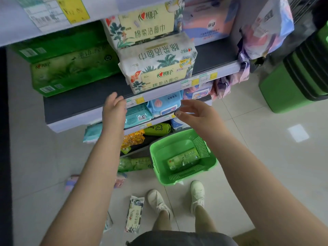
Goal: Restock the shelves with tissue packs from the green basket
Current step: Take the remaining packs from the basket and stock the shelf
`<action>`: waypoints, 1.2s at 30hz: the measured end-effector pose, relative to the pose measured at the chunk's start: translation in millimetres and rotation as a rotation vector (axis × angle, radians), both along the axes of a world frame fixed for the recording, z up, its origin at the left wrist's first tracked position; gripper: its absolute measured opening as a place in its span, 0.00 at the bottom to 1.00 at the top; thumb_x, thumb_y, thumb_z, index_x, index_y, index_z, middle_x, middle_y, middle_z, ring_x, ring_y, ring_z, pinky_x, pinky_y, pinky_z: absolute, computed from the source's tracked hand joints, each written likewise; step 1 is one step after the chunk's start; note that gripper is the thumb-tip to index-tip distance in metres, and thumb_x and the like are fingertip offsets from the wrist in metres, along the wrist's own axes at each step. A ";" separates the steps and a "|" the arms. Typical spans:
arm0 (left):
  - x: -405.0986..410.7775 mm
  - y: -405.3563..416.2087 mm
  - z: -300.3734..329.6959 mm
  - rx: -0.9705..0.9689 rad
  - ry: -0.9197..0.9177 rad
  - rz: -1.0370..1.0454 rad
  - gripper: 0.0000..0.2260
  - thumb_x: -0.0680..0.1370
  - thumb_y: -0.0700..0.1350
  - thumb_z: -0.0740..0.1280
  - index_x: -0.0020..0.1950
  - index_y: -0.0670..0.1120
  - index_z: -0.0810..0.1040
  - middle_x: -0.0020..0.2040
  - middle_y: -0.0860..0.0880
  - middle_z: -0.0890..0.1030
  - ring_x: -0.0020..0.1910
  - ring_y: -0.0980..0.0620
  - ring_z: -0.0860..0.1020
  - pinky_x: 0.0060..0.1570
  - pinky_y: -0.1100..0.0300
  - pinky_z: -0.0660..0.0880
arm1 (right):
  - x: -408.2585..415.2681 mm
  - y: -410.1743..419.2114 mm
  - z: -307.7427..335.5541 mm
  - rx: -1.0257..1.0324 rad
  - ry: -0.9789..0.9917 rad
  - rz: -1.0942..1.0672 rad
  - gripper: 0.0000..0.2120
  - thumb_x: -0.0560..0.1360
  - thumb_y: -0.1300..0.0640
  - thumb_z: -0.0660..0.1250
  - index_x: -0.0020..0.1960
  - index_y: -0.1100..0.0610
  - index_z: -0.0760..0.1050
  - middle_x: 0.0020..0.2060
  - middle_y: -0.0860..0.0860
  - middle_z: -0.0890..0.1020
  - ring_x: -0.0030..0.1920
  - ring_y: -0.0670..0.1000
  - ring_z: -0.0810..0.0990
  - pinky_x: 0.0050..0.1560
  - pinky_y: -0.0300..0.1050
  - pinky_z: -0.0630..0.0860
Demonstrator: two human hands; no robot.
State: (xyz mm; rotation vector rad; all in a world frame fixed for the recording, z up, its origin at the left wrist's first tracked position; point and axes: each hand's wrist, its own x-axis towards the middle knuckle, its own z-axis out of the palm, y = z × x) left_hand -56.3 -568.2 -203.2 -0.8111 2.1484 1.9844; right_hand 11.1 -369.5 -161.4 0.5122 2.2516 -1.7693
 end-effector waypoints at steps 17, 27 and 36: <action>81.9 70.3 -183.6 -0.461 -0.165 -0.586 0.22 0.80 0.42 0.60 0.74 0.44 0.61 0.71 0.46 0.67 0.70 0.51 0.67 0.67 0.61 0.63 | 17.2 75.7 -187.5 0.329 -0.127 0.087 0.19 0.70 0.55 0.72 0.60 0.55 0.74 0.48 0.44 0.76 0.48 0.46 0.77 0.52 0.37 0.72; 91.2 160.9 -448.5 -0.675 -0.531 -1.105 0.24 0.79 0.45 0.60 0.74 0.44 0.58 0.69 0.44 0.69 0.39 0.51 0.76 0.37 0.59 0.73 | 24.6 145.6 -411.3 0.410 -0.315 0.166 0.20 0.71 0.54 0.71 0.62 0.54 0.74 0.51 0.47 0.78 0.50 0.48 0.77 0.52 0.40 0.72; 108.4 188.7 -674.9 -0.834 -0.750 -1.129 0.33 0.74 0.39 0.67 0.75 0.43 0.55 0.71 0.38 0.64 0.68 0.39 0.66 0.64 0.48 0.69 | 45.9 157.0 -547.2 0.528 -0.366 0.680 0.28 0.71 0.49 0.70 0.69 0.49 0.67 0.61 0.48 0.76 0.58 0.48 0.76 0.55 0.38 0.70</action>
